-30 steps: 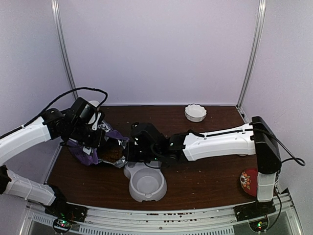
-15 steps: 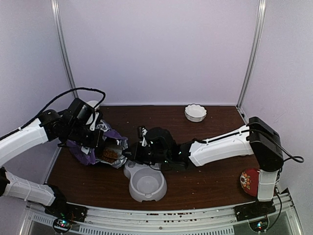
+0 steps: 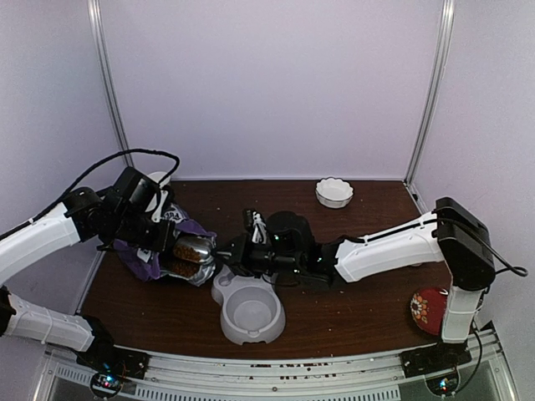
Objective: Serve the pet food
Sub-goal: Collect the pet food from the pet food bag.
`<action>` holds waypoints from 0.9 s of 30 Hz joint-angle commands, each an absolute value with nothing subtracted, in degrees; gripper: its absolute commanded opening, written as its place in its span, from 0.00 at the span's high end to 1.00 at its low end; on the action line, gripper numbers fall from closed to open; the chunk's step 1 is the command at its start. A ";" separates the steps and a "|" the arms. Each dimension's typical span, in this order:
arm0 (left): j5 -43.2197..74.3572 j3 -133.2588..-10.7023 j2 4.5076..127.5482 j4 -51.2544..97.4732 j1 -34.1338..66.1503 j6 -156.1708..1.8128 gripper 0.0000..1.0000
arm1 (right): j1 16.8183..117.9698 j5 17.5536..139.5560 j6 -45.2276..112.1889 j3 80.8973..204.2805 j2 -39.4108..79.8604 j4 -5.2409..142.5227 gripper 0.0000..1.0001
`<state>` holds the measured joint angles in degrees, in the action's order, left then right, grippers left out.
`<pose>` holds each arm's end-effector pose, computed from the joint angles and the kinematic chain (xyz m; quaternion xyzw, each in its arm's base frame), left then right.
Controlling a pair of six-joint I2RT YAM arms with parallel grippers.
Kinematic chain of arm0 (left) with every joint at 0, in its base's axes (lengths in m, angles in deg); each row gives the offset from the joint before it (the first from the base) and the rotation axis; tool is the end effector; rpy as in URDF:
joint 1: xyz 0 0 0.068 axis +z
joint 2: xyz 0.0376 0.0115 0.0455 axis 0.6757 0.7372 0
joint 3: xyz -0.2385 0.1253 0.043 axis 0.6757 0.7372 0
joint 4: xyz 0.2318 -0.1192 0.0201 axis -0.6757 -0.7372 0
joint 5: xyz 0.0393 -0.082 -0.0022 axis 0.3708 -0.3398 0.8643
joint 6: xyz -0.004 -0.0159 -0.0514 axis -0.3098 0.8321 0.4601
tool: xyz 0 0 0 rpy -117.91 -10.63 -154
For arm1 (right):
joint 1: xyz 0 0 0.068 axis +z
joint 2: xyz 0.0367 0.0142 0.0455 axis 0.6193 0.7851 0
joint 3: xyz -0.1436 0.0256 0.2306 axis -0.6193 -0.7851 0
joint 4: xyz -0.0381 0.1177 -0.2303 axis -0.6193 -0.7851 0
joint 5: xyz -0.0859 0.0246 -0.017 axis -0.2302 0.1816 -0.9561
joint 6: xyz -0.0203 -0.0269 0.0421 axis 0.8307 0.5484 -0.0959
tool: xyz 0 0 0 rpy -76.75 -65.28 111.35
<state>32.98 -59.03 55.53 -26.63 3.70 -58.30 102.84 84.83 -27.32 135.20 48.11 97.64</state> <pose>0.1772 -0.1354 0.3004 0.0439 0.9455 -0.1160 0.3010 0.1798 0.3981 0.2257 -0.0554 0.7749 0.6074 0.1660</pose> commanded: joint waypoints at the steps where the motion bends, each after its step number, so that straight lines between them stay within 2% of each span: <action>1: 37.88 -58.72 53.83 -24.72 4.31 -60.89 1.00 | 102.65 87.44 -29.13 133.42 44.25 101.98 1.00; 27: 38.06 -59.48 50.79 -25.64 6.33 -66.41 1.00 | 102.60 87.99 -29.53 118.71 29.61 100.01 1.00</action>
<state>34.03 -57.55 52.29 -26.94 4.97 -64.20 102.82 87.62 -29.55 120.71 33.23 99.43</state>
